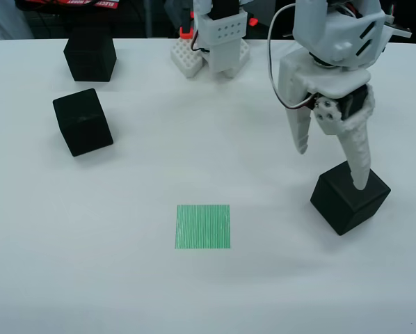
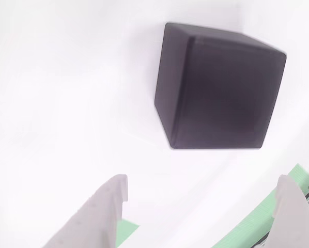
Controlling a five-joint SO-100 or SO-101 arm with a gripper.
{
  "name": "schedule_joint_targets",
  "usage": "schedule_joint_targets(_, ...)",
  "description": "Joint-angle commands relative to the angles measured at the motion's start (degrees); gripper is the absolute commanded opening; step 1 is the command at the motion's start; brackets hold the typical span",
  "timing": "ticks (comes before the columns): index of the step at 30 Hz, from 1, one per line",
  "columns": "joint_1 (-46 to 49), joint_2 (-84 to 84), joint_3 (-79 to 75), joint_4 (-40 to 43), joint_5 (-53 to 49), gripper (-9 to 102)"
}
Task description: Stack 3 Blocks on the chosen place.
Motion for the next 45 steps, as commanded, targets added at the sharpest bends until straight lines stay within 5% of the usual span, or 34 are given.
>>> schedule_joint_targets(1,-2.02,-2.11,-5.71,0.00,0.97,37)
schedule_joint_targets(28,-1.49,-18.11,-11.16,-4.31,2.64,40)
schedule_joint_targets(36,-2.64,-17.58,-9.40,-5.80,2.64,23)
schedule_joint_targets(45,-1.67,-13.18,-5.98,-5.63,2.37,19)
